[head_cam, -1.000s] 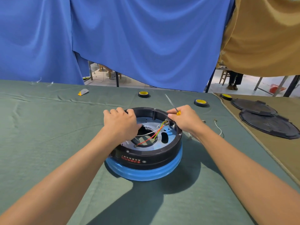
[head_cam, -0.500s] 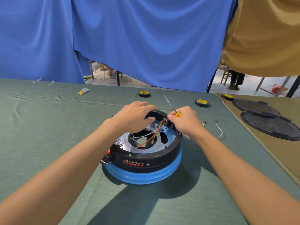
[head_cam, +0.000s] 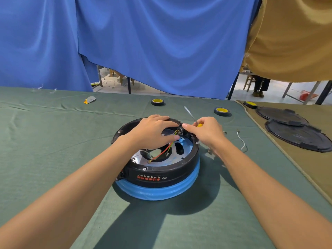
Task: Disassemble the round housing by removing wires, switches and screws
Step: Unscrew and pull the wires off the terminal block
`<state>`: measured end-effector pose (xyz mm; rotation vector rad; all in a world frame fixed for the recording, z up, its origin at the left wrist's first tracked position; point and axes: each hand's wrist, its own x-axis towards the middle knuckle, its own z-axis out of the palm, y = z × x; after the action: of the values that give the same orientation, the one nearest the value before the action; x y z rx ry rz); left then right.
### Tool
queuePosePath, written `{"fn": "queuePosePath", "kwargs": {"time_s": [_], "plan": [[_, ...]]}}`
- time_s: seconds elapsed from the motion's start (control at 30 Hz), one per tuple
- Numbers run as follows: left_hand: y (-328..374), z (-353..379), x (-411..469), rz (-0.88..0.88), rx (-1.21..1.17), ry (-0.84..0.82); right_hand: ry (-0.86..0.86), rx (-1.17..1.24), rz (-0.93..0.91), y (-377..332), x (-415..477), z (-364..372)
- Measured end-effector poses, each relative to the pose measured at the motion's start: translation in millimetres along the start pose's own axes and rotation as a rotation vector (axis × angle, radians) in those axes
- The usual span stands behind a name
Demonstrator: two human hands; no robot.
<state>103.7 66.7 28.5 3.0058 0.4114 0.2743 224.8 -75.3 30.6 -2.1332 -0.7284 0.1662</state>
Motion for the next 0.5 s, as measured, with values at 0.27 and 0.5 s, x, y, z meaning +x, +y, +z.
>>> {"fn": "queuePosePath", "kwargs": {"time_s": [0.27, 0.5], "plan": [[1, 0, 7, -0.004, 0.031, -0.027, 0.029, -0.168, -0.432, 22, -49, -41], [2, 5, 7, -0.009, 0.022, -0.025, 0.109, -0.146, -0.454, 23, -61, -42]]}}
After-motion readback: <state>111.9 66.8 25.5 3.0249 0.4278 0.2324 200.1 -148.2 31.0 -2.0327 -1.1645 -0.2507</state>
